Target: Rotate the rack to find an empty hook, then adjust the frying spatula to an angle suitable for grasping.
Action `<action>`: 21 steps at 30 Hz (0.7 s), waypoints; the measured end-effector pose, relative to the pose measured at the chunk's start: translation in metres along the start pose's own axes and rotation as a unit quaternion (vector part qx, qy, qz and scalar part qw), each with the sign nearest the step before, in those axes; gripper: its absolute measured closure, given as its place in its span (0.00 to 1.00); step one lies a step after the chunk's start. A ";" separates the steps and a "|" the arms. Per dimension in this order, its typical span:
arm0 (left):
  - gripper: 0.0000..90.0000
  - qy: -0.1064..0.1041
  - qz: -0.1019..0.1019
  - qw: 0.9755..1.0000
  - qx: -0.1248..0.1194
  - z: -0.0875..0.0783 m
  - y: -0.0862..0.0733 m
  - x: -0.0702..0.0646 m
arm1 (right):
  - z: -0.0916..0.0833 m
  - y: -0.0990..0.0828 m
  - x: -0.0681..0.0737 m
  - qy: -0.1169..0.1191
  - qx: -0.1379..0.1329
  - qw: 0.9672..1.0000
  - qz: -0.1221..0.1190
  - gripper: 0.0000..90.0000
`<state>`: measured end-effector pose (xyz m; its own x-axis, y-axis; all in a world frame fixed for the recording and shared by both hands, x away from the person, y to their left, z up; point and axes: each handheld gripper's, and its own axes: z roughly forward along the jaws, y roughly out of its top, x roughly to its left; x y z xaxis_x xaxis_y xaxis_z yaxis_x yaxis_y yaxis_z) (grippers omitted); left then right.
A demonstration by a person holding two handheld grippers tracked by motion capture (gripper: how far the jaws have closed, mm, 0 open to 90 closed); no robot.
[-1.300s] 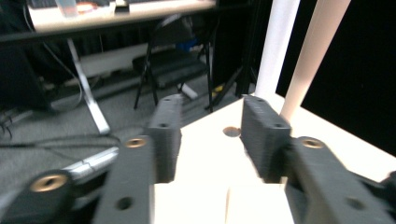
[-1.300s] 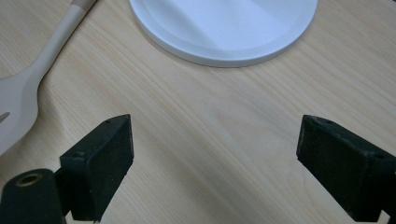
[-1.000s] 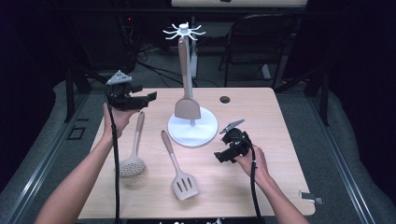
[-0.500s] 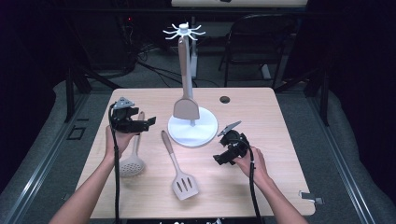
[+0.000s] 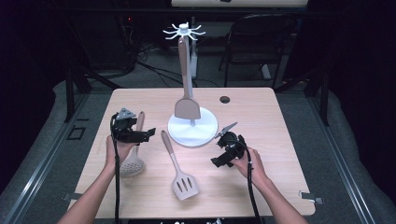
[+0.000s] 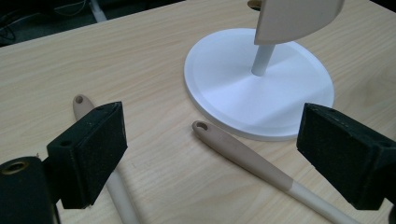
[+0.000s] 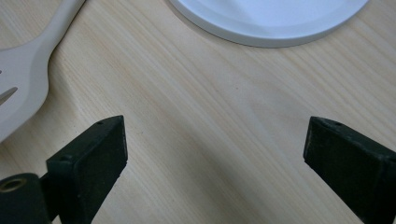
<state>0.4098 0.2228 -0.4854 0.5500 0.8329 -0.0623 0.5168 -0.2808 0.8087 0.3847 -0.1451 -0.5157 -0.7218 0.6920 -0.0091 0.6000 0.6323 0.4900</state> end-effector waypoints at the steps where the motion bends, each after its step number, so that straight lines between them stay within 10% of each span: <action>1: 0.08 -0.001 0.001 1.000 -0.001 -0.001 -0.001 0.001 | 0.000 0.000 0.000 -0.001 0.002 1.000 -0.001 0.06; 13: 0.03 -0.001 -0.007 1.000 0.000 -0.005 -0.005 -0.006 | 0.002 0.001 0.005 0.004 0.000 1.000 -0.012 0.09; 21: 0.02 -0.003 0.008 1.000 0.024 0.006 -0.010 -0.027 | 0.006 0.003 0.015 -0.006 0.019 1.000 -0.023 0.47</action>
<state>0.3936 0.2004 -0.4948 0.5613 0.8259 -0.0531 0.5395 -0.3164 0.7802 0.3777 -0.1304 -0.5197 -0.7446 0.6663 -0.0412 0.5797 0.6759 0.4551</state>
